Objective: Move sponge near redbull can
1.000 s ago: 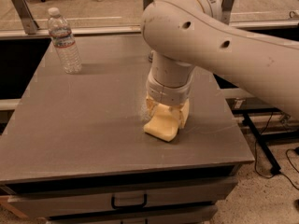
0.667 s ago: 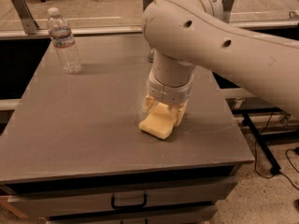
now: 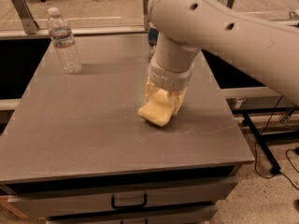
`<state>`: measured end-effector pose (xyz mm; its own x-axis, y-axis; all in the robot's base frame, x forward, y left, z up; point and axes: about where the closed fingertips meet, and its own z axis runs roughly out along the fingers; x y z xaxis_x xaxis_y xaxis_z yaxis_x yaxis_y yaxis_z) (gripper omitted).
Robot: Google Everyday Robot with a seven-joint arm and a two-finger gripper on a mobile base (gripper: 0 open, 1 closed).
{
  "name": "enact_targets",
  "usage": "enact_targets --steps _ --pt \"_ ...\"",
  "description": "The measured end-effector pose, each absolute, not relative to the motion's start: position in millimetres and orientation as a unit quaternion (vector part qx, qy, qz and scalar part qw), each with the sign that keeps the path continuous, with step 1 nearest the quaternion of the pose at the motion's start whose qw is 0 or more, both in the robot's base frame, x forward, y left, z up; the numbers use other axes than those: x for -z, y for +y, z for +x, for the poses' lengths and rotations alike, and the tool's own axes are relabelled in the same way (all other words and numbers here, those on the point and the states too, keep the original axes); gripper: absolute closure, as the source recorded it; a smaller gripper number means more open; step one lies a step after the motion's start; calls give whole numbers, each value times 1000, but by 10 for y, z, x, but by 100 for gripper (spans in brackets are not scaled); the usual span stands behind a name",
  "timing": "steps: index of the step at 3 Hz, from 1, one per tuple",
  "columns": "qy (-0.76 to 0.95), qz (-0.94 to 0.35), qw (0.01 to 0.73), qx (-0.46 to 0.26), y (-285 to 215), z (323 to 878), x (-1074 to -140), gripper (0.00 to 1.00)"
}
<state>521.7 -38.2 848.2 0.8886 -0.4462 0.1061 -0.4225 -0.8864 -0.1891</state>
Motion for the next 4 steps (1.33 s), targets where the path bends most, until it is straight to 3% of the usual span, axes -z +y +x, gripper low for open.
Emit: enact_targets --steps 3,4 --pt "315 -928 187 69 -626 6606 -9043 100" --pt "341 -918 191 72 -798 6843 -9123 82"
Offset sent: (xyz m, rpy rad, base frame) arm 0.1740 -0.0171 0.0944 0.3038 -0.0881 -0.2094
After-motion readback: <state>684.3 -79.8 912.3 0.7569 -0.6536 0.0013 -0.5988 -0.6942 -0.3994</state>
